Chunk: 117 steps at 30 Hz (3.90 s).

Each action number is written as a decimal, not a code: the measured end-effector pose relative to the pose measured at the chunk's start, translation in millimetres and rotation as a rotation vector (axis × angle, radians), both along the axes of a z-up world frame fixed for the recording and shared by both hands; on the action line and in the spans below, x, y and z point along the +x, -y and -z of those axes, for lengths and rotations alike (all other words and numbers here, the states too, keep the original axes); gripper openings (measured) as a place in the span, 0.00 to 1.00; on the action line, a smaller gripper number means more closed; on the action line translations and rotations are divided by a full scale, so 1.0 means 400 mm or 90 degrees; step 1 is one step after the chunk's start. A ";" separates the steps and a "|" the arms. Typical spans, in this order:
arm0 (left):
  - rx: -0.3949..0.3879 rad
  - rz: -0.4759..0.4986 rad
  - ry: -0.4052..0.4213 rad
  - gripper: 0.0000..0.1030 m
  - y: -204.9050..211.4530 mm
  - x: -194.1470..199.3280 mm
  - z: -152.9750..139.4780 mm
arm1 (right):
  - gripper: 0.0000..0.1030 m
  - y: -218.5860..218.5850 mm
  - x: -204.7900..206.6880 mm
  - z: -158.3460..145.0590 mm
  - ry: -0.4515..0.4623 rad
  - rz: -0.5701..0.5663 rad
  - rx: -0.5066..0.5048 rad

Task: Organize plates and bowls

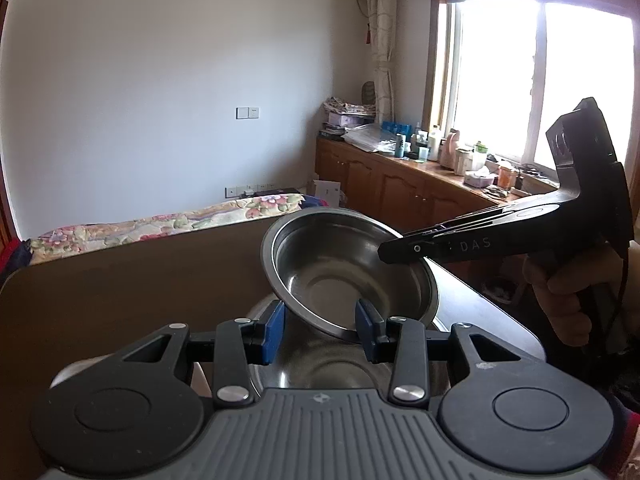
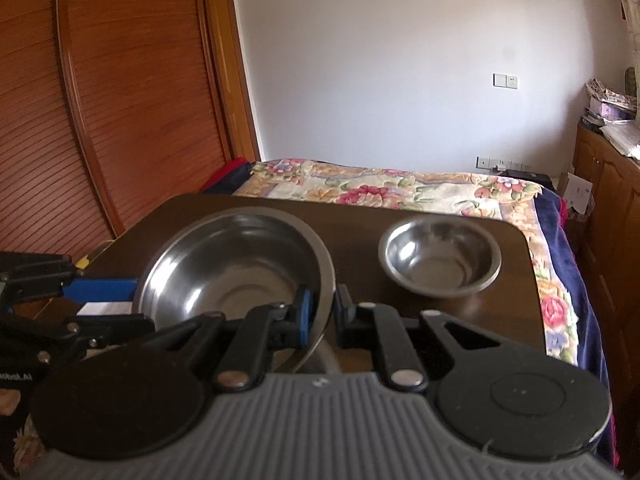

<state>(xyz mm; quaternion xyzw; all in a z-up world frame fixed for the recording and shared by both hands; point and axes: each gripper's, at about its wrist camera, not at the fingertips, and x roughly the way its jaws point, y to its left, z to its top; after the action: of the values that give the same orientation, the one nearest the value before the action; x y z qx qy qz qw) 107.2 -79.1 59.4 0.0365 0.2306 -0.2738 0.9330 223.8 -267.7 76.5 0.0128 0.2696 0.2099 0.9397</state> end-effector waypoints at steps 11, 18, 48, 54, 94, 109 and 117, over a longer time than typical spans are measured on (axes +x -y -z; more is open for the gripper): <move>0.003 -0.007 0.006 0.66 -0.008 -0.058 0.060 | 0.14 -0.013 -0.066 0.040 -0.007 0.000 -0.002; 0.010 -0.022 -0.005 0.66 -0.009 -0.053 0.094 | 0.14 -0.023 -0.086 0.082 -0.018 -0.002 -0.005; 0.022 -0.036 0.011 0.70 -0.007 -0.047 0.118 | 0.13 -0.124 -0.144 0.122 0.063 -0.008 -0.132; -0.017 -0.071 0.034 0.87 -0.043 -0.066 0.108 | 0.14 -0.103 -0.175 0.117 0.117 0.012 -0.107; -0.047 -0.106 0.095 1.00 -0.068 0.001 0.044 | 0.80 0.027 -0.181 0.124 0.219 0.135 -0.025; -0.019 -0.082 0.084 1.00 -0.009 0.153 -0.015 | 1.00 0.127 -0.026 0.121 0.190 0.144 -0.007; 0.014 -0.065 0.067 1.00 0.029 0.267 -0.037 | 1.00 0.136 0.092 0.104 0.166 0.132 -0.039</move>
<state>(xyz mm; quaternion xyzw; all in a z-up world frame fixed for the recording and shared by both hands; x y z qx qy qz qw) 214.2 -90.6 74.2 0.0497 0.1859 -0.2212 0.9561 260.7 -321.9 34.8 -0.0154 0.1489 0.1035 0.9833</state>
